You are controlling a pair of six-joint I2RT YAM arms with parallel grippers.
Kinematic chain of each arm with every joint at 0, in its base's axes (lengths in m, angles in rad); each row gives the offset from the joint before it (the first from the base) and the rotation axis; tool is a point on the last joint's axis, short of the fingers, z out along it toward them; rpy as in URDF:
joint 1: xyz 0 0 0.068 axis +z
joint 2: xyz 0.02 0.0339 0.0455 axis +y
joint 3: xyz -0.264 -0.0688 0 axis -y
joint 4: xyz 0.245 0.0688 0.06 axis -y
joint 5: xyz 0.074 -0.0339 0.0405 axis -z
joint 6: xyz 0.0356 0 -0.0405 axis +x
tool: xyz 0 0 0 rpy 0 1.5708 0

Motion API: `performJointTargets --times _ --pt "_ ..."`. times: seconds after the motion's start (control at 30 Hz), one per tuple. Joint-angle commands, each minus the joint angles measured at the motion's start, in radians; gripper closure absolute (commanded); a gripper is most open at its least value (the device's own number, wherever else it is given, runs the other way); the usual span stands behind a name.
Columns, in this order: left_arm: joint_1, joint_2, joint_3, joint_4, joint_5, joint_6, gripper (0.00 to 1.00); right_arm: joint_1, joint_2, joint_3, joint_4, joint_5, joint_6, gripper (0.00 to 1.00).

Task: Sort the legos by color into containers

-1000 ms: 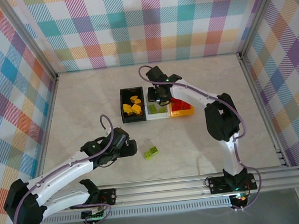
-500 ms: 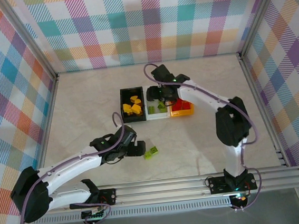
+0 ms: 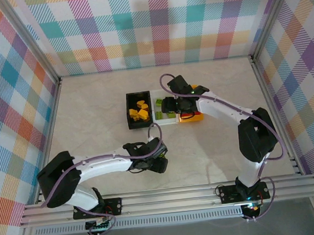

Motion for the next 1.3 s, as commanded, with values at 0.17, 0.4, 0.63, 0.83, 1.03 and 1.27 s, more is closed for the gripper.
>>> performJointTargets --times 0.17,0.4,0.63,0.83,1.03,1.27 --pt "0.001 0.131 0.055 -0.035 -0.102 0.013 0.30 -0.024 -0.084 -0.026 0.033 0.015 0.014 0.23" --pt "0.022 0.146 0.061 -0.020 -0.086 0.024 0.49 -0.030 -0.109 -0.045 0.035 0.024 0.010 0.23" --pt "0.024 0.090 0.037 -0.045 -0.075 -0.001 0.60 -0.042 -0.133 -0.073 0.038 0.033 0.017 0.23" --pt "0.027 -0.029 0.048 -0.109 -0.092 -0.010 0.63 -0.053 -0.173 -0.114 0.041 0.030 0.021 0.22" --pt "0.075 -0.092 0.155 -0.165 -0.088 0.034 0.62 -0.058 -0.239 -0.192 0.039 0.032 0.026 0.22" --pt "0.244 0.105 0.494 -0.129 -0.023 0.126 0.64 -0.058 -0.330 -0.353 0.058 0.029 0.053 0.22"
